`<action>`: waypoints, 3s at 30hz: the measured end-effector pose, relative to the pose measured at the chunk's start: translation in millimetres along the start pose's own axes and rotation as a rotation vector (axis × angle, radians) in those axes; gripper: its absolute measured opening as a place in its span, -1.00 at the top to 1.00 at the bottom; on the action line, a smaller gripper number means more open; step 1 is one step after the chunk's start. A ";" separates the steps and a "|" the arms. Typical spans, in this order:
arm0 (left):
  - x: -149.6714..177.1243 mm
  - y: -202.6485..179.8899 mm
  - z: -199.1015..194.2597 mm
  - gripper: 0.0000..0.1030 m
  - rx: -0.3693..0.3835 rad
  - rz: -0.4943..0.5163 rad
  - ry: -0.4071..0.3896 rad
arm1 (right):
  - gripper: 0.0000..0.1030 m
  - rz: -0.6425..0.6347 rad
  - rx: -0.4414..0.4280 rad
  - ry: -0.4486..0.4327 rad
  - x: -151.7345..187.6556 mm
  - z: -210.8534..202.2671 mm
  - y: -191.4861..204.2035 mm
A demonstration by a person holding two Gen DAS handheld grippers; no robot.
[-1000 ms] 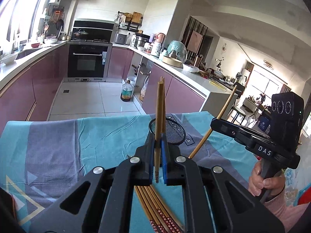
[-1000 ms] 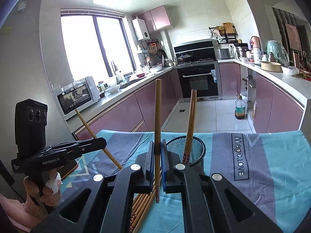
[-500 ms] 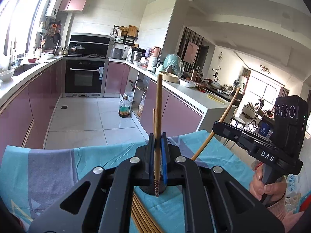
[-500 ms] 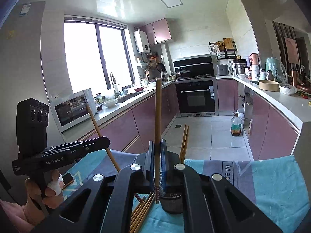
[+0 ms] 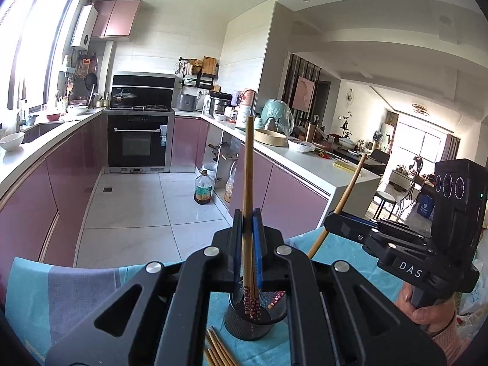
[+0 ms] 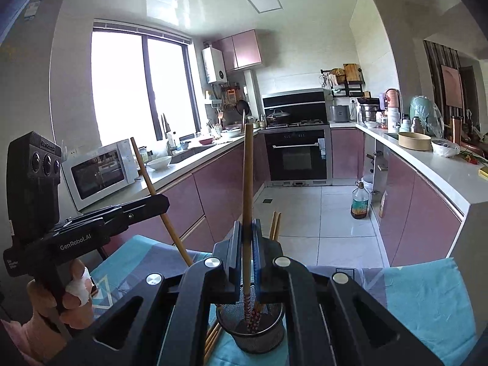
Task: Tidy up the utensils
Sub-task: 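Lift the left gripper's chopstick into the mesh cup while the right gripper inserts its own, then open the left gripper releasing its chopstick while the right gripper releases its chopstick, then withdraw both open grippers from the cup back toward the chopsticks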
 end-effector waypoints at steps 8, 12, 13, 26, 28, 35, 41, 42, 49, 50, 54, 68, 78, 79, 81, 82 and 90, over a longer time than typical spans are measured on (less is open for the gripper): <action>27.5 4.6 28.0 0.86 0.000 0.013 0.106 | 0.90 -0.011 0.008 0.105 28.2 28.0 1.0; 44.5 9.6 41.2 0.86 0.020 0.007 0.172 | 0.90 -0.023 0.011 0.163 40.2 37.4 1.6; 48.0 9.3 43.3 0.86 0.025 0.004 0.183 | 0.90 -0.024 0.013 0.177 41.8 39.9 0.5; 68.8 32.8 72.6 0.85 0.018 -0.014 0.280 | 0.86 -0.046 0.040 0.298 61.6 66.4 2.9; 68.6 35.6 75.2 0.85 0.014 -0.016 0.281 | 0.86 -0.036 0.045 0.296 60.1 69.3 1.0; 71.3 41.1 77.4 0.76 -0.002 -0.026 0.273 | 0.65 -0.002 0.044 0.276 60.7 66.5 -3.0; 72.8 47.4 72.5 0.70 0.000 -0.038 0.256 | 0.43 0.021 0.025 0.245 57.9 57.1 0.4; 73.0 49.1 71.6 0.69 -0.002 -0.042 0.255 | 0.42 0.020 0.022 0.242 58.0 55.3 0.8; 74.1 57.2 49.5 0.38 -0.046 -0.053 0.211 | 0.25 0.021 0.000 0.219 61.3 38.4 4.8; 74.8 59.1 45.2 0.38 -0.052 -0.055 0.206 | 0.22 0.020 -0.005 0.213 62.0 34.6 6.5; 80.0 68.1 25.0 0.30 -0.070 -0.072 0.186 | 0.11 0.002 -0.037 0.199 67.9 20.0 17.0; 166.4 81.4 -17.8 0.10 -0.110 -0.110 0.295 | -0.10 -0.034 -0.132 0.358 157.4 13.3 60.7; 231.4 78.8 -13.6 0.10 -0.105 -0.147 0.403 | -0.07 0.019 -0.124 0.464 199.0 21.4 64.7; 235.1 77.6 -12.4 0.10 -0.101 -0.154 0.409 | -0.06 0.020 -0.125 0.470 201.1 22.1 65.5; 240.7 76.3 -10.7 0.10 -0.098 -0.158 0.421 | -0.04 0.020 -0.123 0.477 204.1 23.4 66.4; 243.3 76.0 -10.1 0.10 -0.101 -0.158 0.426 | -0.04 0.019 -0.121 0.479 205.2 23.6 66.6; 261.8 70.3 -2.6 0.10 -0.099 -0.154 0.473 | -0.02 0.031 -0.110 0.489 212.2 24.0 65.1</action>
Point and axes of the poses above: each gripper's, at about its wrist camera, not at the fingertips, and z roughly the way its jaws point, y to its left, x to its underside, the point moved 10 cm from there along z, roughly the way its jaws point, and after that the axes turned 10 degrees about x, right-handed, at the moved point
